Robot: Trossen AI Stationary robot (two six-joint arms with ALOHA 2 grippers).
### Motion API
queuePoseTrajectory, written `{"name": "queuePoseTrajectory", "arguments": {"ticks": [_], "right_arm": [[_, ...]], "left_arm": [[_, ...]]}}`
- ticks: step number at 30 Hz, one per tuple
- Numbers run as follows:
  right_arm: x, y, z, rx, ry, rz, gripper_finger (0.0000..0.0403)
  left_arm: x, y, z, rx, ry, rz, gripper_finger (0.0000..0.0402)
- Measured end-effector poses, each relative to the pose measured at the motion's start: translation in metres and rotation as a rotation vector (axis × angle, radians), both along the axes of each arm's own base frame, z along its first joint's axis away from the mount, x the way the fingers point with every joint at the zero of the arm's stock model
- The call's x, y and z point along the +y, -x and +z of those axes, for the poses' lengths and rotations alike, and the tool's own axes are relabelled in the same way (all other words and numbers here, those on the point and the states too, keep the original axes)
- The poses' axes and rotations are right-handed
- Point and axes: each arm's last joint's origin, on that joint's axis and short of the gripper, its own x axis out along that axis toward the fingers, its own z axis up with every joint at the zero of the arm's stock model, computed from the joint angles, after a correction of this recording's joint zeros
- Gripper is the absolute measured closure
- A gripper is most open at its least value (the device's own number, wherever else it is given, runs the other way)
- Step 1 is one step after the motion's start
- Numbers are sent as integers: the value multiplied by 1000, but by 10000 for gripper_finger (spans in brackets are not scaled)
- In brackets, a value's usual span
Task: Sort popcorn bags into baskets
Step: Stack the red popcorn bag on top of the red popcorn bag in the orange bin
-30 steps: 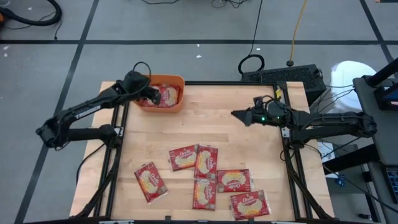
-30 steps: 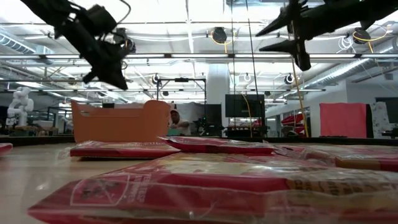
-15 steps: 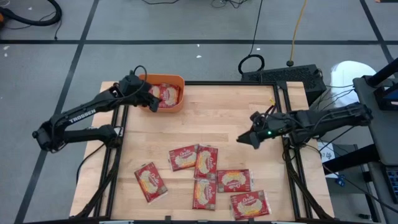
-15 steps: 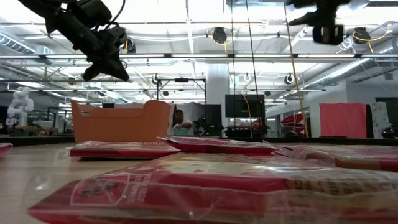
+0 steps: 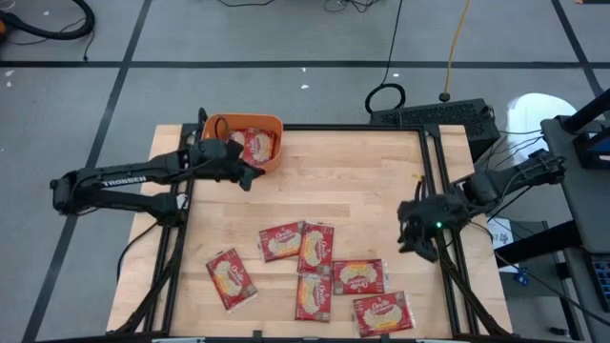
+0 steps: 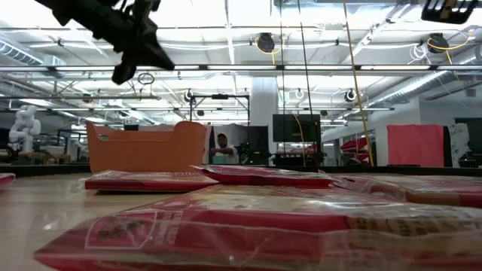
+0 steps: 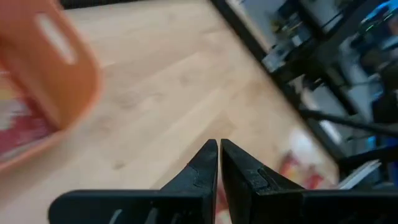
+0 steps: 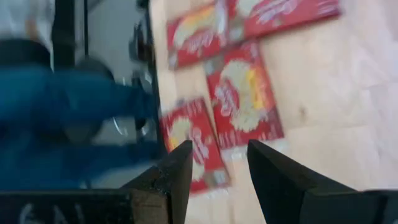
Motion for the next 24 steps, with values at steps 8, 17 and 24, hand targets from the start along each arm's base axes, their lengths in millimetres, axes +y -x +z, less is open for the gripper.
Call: {"name": "queuePoseTrajectory", "arguments": {"ticks": [8, 17, 24], "right_arm": [[7, -5, -50, -8, 81, 89, 238], [10, -11, -124, -115, 25, 94, 213], [6, -4, -160, -96, 68, 92, 204]], "left_arm": [[-45, -20, 20, -255, -49, 140, 378], [-88, -46, 15, -362, -16, 206, 378], [-109, -74, 23, -310, -28, 156, 378]]}}
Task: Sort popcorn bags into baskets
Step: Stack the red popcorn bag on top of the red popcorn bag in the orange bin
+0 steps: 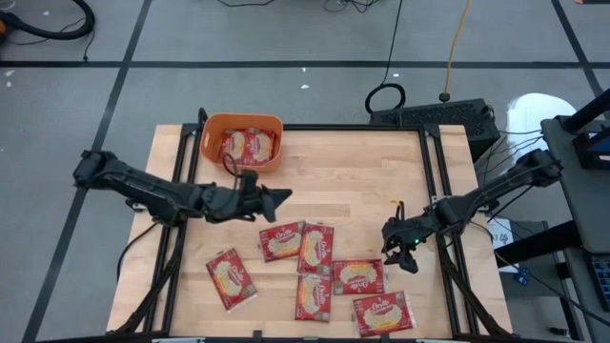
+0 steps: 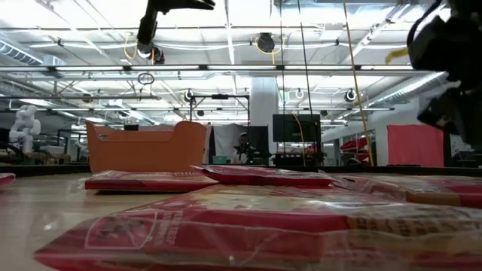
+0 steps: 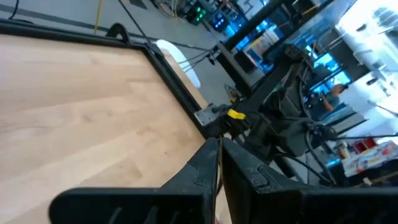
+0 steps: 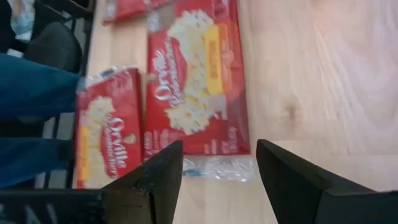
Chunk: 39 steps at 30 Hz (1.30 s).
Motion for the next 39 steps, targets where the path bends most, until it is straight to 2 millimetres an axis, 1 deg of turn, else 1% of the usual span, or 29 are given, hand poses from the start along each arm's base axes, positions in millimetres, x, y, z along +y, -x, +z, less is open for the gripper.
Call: {"name": "queuePoseTrajectory", "arguments": {"ticks": [4, 8, 16, 23, 29, 31, 33, 39], "right_arm": [[-1, 4, -18, -9, -38, 9, 206], [-3, 9, -31, -8, -52, -3, 217], [-8, 19, -53, -37, -46, 11, 238], [-6, 16, -60, -98, -84, 8, 240], [-3, 11, -67, -88, -85, 11, 251], [-2, 9, -68, -99, -89, 12, 265], [-1, 8, -68, -110, -97, 20, 289], [1, 6, -65, -104, -172, -3, 388]], "left_arm": [[-5, -13, 2, 18, -7, -4, 378], [-7, -21, 0, 29, -7, -3, 378], [-7, -22, -1, 36, -11, -4, 378], [-7, -22, -1, 41, -11, -2, 378], [-6, -22, -2, 44, -16, 21, 378], [-6, -22, -2, 43, -11, 22, 378], [-6, -22, -2, 42, -10, 22, 378], [-6, -22, -2, 46, -22, 19, 378]]}}
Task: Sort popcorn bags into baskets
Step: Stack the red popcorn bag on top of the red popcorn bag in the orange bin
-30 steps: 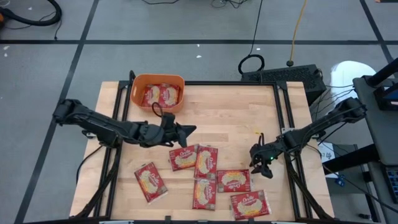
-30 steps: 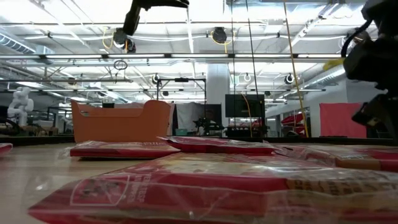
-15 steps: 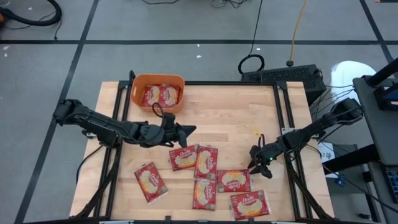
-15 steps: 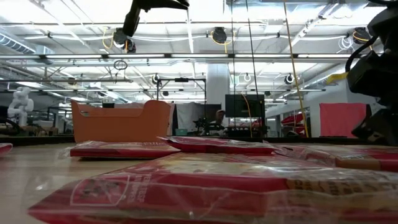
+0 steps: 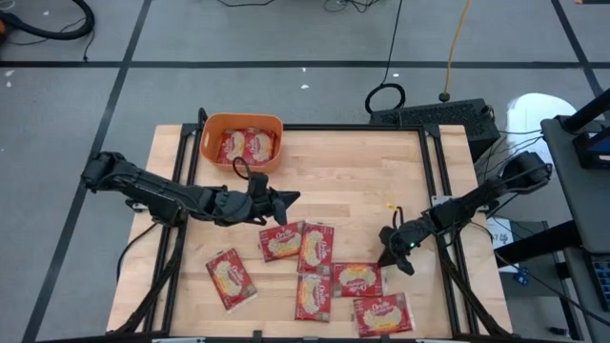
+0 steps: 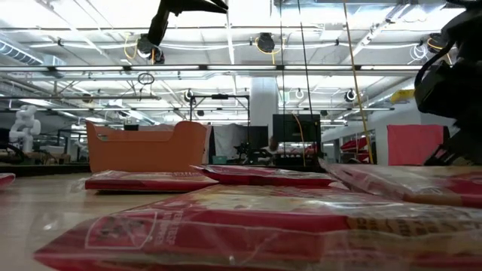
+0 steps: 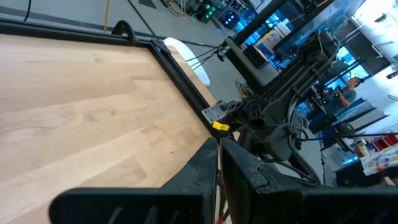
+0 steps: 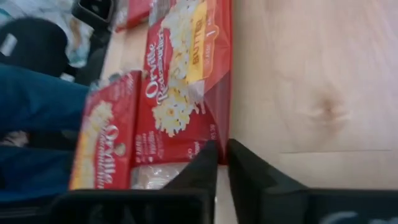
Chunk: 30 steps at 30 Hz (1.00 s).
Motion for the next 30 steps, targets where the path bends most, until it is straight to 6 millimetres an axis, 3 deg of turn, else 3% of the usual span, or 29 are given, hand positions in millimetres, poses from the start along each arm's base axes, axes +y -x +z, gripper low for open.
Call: {"name": "queuePoseTrajectory", "arguments": {"ticks": [9, 15, 23, 30], "right_arm": [[3, -7, 28, -126, -199, -78, 401], [6, -16, 61, -252, -298, -95, 402], [10, -30, 107, -365, -310, -166, 403], [10, -41, 153, -473, -257, -217, 403]], "left_arm": [[0, 0, 0, -2, 6, 0, 378], [-1, 0, 0, -5, 12, -3, 378], [-7, 1, 0, -6, 12, -24, 378], [-11, 0, 12, -122, 9, -44, 378]]}}
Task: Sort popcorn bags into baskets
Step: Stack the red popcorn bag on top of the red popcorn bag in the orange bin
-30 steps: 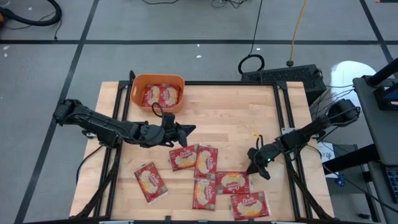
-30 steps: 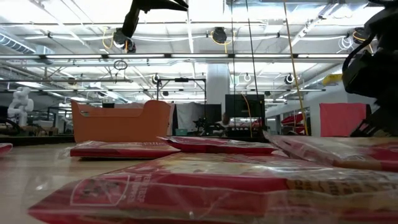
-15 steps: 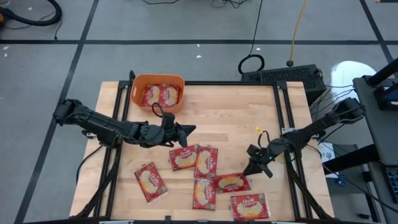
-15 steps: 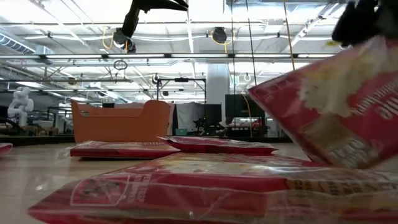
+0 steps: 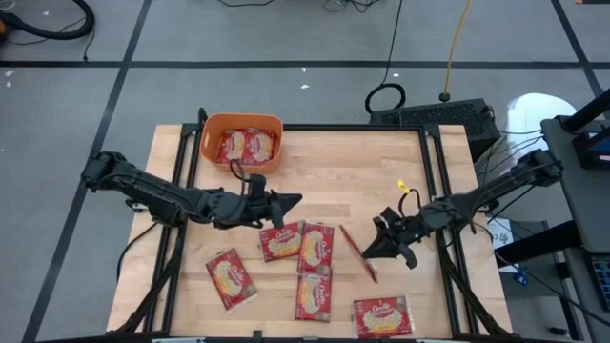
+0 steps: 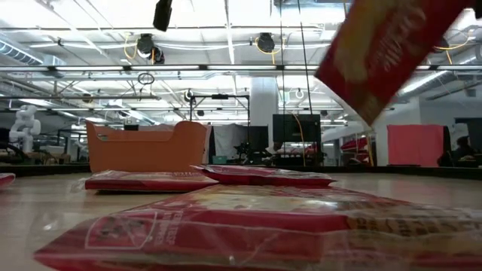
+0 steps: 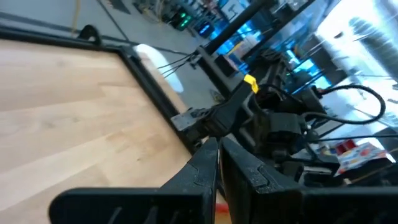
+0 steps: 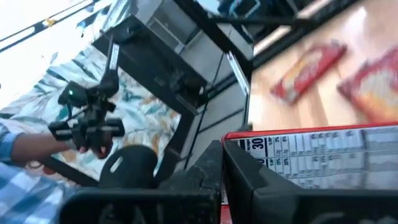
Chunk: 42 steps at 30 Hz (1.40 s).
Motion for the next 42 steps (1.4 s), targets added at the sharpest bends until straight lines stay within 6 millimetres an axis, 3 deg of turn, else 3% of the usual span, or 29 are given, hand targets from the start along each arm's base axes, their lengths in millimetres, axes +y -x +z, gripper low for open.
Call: {"name": "queuePoseTrajectory", "arguments": {"ticks": [13, 25, 32, 42], "right_arm": [[-21, -14, 66, -205, 30, -121, 403], [-58, -10, 139, -445, 135, -353, 403], [-76, -2, 176, -563, 186, -462, 403], [-95, 3, 193, -622, 224, -571, 403]], "left_arm": [[-7, 1, 6, -71, 41, -24, 364], [-10, -5, 31, -459, 280, -130, 213], [-8, -22, 18, -539, 407, -124, 167], [10, -60, -4, -812, 536, -86, 151]]}}
